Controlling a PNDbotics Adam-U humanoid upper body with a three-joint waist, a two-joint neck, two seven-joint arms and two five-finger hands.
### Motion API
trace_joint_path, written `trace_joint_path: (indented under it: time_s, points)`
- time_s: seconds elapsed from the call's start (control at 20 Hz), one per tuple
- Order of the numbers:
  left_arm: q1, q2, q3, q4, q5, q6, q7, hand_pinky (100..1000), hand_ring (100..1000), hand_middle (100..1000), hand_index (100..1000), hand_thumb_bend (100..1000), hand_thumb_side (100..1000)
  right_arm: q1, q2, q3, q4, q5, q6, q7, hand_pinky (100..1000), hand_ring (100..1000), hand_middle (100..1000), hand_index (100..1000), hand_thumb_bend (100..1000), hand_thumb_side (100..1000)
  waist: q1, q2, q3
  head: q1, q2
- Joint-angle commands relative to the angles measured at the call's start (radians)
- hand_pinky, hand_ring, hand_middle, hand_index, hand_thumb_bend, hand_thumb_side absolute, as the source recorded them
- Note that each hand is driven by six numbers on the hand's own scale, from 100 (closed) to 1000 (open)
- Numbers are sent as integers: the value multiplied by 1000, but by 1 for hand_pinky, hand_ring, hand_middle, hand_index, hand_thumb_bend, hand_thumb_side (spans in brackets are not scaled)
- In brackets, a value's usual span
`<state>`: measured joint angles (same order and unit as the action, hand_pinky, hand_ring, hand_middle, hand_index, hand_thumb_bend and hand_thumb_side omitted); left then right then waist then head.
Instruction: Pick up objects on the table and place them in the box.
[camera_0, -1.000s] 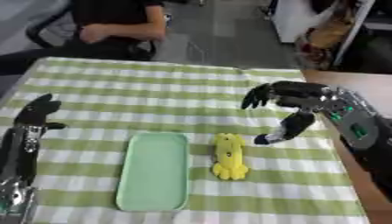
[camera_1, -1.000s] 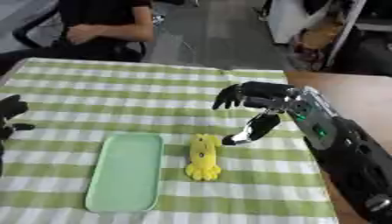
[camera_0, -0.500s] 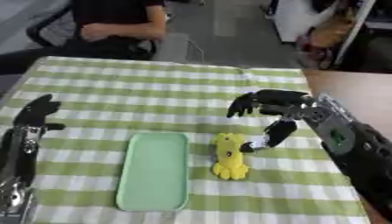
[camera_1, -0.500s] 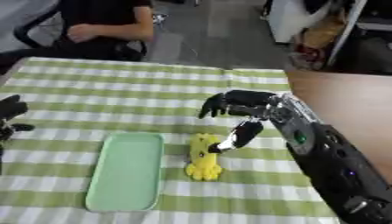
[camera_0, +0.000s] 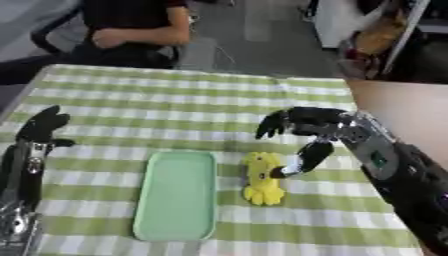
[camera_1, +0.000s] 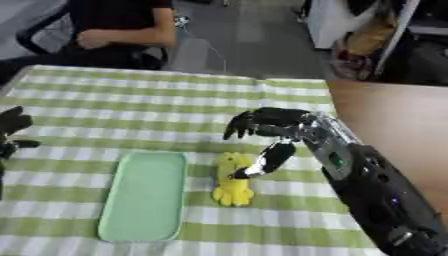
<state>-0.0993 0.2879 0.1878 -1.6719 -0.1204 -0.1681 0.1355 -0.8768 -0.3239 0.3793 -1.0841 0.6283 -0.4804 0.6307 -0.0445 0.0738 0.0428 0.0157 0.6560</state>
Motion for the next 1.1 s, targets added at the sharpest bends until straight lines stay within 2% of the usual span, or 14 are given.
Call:
trace_joint_path:
  time_s: [0.05, 0.35, 0.65, 1.1]
  points:
    - [-16, 14, -3, -26, 3, -3, -5, 620, 810, 891, 766, 682, 1000, -11, -2, -5, -6, 5, -81, 76, 703, 748, 814, 858, 551, 544, 7, -9, 2, -12, -6]
    - [-24, 10, -7, -28, 3, -2, -7, 620, 811, 892, 766, 681, 1000, 0, 18, -14, 29, 64, -85, 75, 704, 741, 815, 858, 545, 541, 10, -3, 8, -15, -11]
    - [-30, 6, -9, -31, 4, -3, -8, 620, 811, 892, 766, 681, 1000, 11, 43, -19, 59, 131, -112, 52, 704, 742, 815, 857, 543, 539, 12, 3, 13, -19, -11]
    - [-35, 4, -12, -33, 4, -2, -11, 620, 813, 893, 765, 679, 1000, 18, 54, -24, 82, 176, -132, 28, 704, 741, 814, 855, 540, 537, 13, 4, 16, -20, -12]
